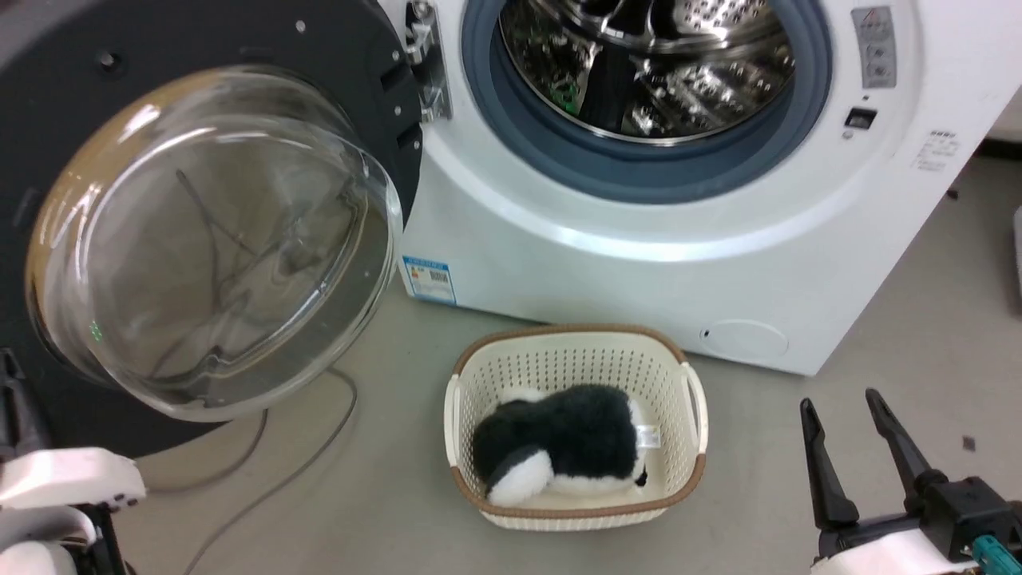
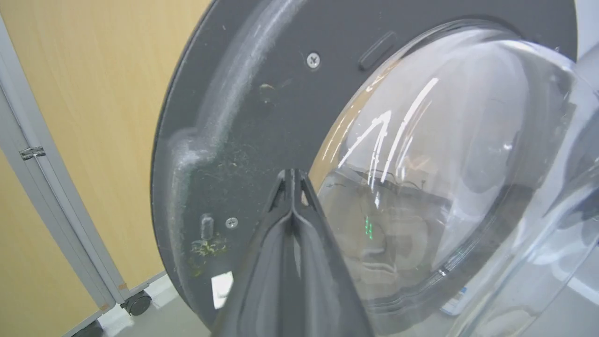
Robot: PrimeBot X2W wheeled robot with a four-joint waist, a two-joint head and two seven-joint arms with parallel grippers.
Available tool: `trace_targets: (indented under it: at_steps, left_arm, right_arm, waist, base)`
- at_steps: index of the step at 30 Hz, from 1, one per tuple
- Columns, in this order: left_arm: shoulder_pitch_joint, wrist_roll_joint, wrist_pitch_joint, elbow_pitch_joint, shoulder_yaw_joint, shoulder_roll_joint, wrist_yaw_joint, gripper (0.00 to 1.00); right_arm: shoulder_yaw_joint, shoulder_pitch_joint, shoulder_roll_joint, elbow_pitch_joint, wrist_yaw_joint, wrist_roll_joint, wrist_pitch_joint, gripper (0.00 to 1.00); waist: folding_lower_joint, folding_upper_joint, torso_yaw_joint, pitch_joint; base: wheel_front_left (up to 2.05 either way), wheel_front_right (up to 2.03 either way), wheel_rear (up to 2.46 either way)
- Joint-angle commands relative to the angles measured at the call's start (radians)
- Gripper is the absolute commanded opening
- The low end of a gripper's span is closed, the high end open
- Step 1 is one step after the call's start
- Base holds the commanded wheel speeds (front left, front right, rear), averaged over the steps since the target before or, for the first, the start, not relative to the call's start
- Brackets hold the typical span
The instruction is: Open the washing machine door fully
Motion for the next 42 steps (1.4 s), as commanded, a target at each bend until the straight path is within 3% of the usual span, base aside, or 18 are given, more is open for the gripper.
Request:
trace_targets:
  at_steps: [1,16,17,18,26,42]
  left_arm:
    - [0.020,0.008,0.002,-0.019,-0.008,-0.005,-0.007,0.00]
    - [0.156,0.032,0.002,-0.199,-0.139,-0.066,-0.069,0.00]
    - [0.161,0.029,0.002,-0.204,-0.150,-0.068,-0.074,0.41]
    - [0.163,0.030,0.002,-0.214,-0.164,-0.071,-0.078,1.00]
    - [0.191,0.023,0.002,-0.218,-0.267,-0.079,-0.111,1.00]
    - [0.207,0.029,0.002,-0.167,-0.323,-0.086,-0.102,1.00]
  right_arm:
    - [-0.004,0.010,0.005,-0.002,0.001,-0.002,-0.005,1.00]
    - [-0.034,0.041,0.007,-0.014,0.001,0.018,-0.005,1.00]
    - [-0.034,0.043,0.007,-0.013,0.001,0.019,-0.005,1.00]
    - [-0.034,0.045,0.007,-0.013,0.001,0.020,-0.005,1.00]
    - [-0.022,0.048,0.007,-0.033,0.001,0.021,-0.005,1.00]
    - [0.008,0.053,0.007,-0.135,0.001,0.028,-0.005,1.00]
  waist:
    - [0.0000,0.0000,-0.004,-0.014]
    - [0.0000,0.0000,-0.040,-0.070]
    - [0.0000,0.0000,-0.044,-0.073]
    - [0.0000,0.0000,-0.047,-0.077]
    - [0.0000,0.0000,-0.111,-0.090]
    - [0.0000,0.0000,-0.238,-0.090]
  base:
    - [0.00,0.00,0.00]
    - [0.00,0.00,0.00]
    - [0.00,0.00,0.00]
    - [0.00,0.00,0.00]
    - [0.00,0.00,0.00]
    - [0.00,0.00,0.00]
